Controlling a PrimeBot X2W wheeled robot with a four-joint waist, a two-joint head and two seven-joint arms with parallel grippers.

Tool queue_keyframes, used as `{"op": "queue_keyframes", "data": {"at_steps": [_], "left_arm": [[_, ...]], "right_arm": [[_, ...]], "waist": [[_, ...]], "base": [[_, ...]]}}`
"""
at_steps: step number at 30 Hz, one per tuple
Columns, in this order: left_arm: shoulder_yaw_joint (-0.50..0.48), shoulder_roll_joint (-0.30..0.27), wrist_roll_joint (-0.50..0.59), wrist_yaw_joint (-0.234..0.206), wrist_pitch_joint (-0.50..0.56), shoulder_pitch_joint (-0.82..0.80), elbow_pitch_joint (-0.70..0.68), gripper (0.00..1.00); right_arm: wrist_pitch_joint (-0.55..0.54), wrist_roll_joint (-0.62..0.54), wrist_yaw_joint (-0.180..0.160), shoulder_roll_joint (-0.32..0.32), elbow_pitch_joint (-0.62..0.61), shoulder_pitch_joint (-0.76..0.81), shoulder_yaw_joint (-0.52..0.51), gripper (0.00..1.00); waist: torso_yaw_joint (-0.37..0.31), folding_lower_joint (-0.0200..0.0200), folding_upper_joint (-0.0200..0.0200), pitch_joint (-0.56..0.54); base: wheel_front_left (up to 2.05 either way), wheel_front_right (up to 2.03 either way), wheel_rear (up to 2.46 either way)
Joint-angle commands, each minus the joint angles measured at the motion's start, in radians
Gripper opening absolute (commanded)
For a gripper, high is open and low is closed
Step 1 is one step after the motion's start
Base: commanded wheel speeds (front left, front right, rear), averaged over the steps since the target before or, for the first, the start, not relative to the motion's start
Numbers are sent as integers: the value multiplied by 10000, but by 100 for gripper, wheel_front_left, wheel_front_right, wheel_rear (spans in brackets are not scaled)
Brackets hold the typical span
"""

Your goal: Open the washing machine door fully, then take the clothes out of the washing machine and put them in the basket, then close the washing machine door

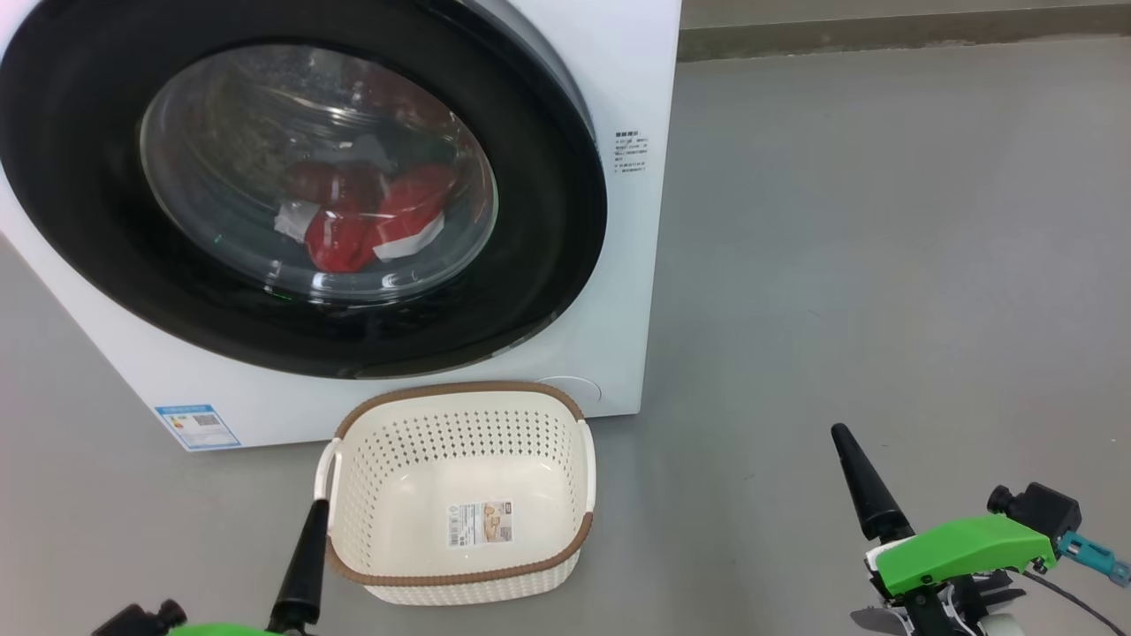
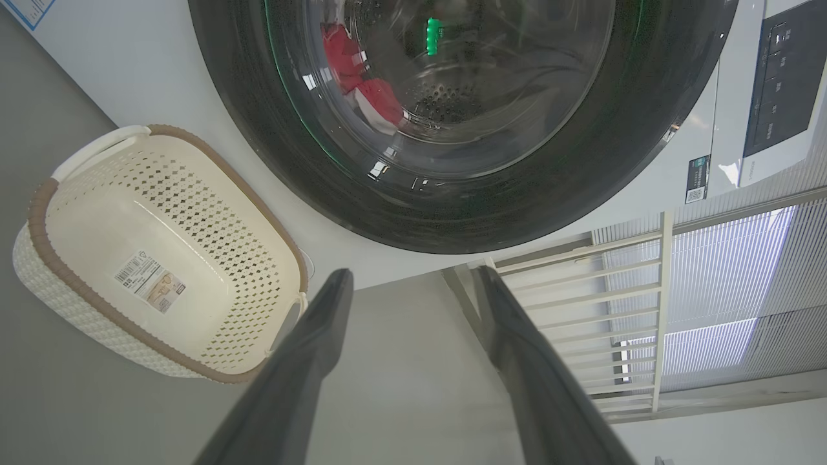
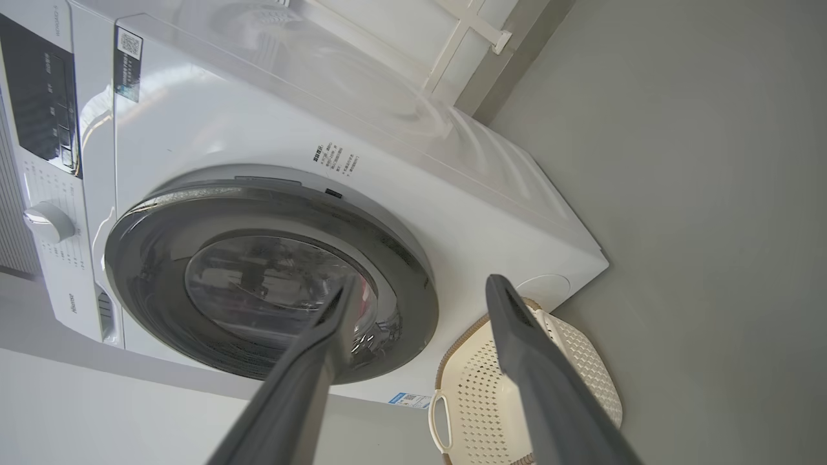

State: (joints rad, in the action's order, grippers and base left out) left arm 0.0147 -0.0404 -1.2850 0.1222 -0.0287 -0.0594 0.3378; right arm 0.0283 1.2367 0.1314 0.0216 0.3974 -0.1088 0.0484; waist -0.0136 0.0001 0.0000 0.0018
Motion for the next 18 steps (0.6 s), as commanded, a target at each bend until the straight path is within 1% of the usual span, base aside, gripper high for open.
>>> {"op": "queue_keyframes", "data": {"at_steps": [1,10,11,18], "left_arm": [[-88,-126,150,19,-71,-459,-232,100],[-65,-153,1519,-12,-338,-619,-241,100],[-90,-156,1839,-29,-397,-650,-260,100],[-88,-230,3227,-167,-605,-749,-317,100]], "right_arm": [[93,-127,-3,86,-245,-606,139,100],[357,-1750,-3,110,-246,-852,361,100],[416,-2065,-4,115,-256,-901,414,100],[622,-3096,-4,134,-273,-1044,534,100]], "waist": [[0,-1,0,0],[-18,-1,0,1],[-19,-1,0,5],[-18,-1,0,19]], "base": [[0,0,0],[0,0,0],[0,0,0],[0,0,0]]}}
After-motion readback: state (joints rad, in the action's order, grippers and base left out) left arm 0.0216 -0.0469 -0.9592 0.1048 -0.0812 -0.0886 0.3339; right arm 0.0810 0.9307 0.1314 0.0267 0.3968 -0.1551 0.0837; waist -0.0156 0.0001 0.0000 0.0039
